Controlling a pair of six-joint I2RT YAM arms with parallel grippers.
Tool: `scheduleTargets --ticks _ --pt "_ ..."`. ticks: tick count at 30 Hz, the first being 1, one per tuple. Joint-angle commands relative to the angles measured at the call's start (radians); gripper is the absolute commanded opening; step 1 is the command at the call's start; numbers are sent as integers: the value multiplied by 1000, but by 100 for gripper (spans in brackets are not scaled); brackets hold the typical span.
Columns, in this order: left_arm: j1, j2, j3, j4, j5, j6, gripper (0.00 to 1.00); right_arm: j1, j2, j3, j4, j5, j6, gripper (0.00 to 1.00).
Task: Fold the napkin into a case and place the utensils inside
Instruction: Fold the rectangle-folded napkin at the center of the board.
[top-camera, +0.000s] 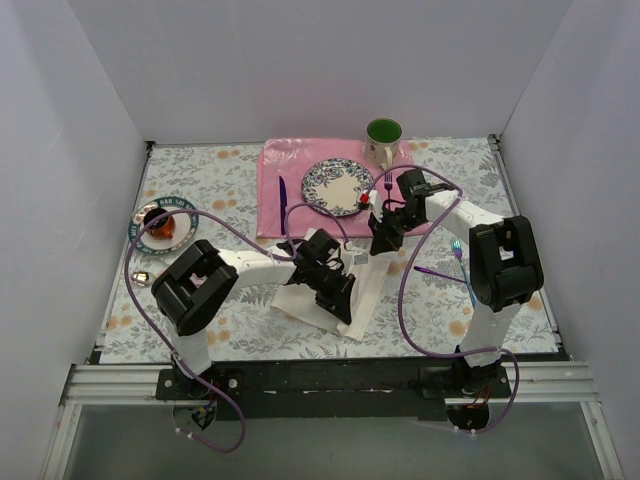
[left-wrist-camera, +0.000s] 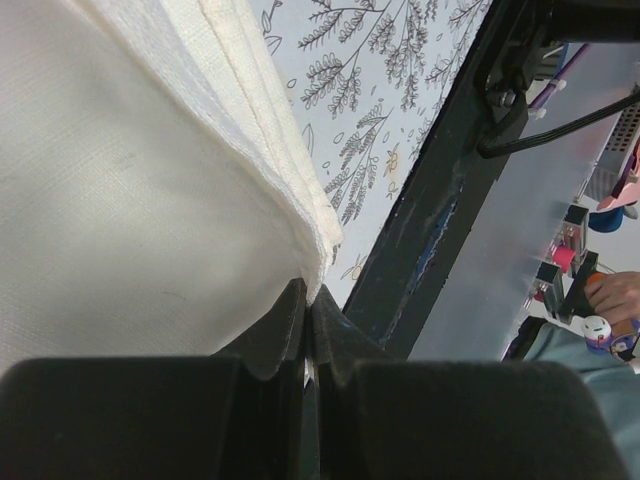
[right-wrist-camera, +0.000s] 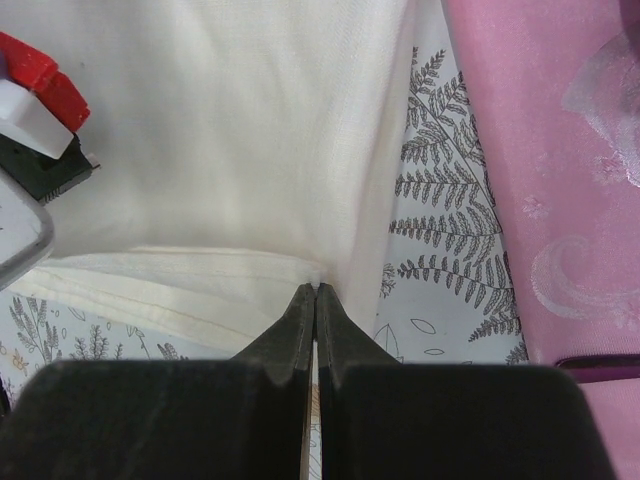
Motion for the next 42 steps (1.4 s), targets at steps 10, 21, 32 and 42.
scheduleTargets --ticks 10,21,32,42 --pt "-6 35 42 -19 -18 13 0 -4 42 -11 14 54 -12 1" --pt "-6 34 56 -22 -17 14 21 -6 44 6 -27 58 -31 17" --pt "-24 -23 78 -26 28 23 44 -21 -4 69 -93 5 -14 41" --pt "-50 -147 65 -56 5 57 51 -40 -17 159 -187 -34 21 52"
